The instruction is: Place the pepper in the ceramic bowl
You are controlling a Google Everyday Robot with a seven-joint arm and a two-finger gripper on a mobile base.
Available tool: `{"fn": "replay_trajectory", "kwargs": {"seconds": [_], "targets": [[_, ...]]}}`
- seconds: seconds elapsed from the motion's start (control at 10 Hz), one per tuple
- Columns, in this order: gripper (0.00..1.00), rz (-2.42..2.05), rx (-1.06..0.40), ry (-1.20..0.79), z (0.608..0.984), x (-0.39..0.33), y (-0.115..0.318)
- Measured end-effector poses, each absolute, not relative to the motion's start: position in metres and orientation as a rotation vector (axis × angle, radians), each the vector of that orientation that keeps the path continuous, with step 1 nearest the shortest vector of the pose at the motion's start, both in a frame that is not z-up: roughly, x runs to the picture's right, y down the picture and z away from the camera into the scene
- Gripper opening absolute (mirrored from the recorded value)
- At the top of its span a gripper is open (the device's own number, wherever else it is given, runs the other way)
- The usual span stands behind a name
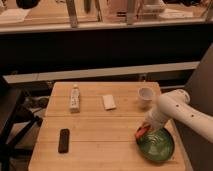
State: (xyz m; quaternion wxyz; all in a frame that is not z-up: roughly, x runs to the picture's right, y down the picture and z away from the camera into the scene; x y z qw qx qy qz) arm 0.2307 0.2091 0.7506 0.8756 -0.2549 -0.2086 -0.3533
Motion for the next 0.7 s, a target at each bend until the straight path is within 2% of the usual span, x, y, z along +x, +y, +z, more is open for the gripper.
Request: {"fn": "replay_trajectory", "kwargs": {"seconds": [0.7], "targets": [[0.00,-0.745,-0.528,-0.435,0.7491,0.2329,0.2106]]}}
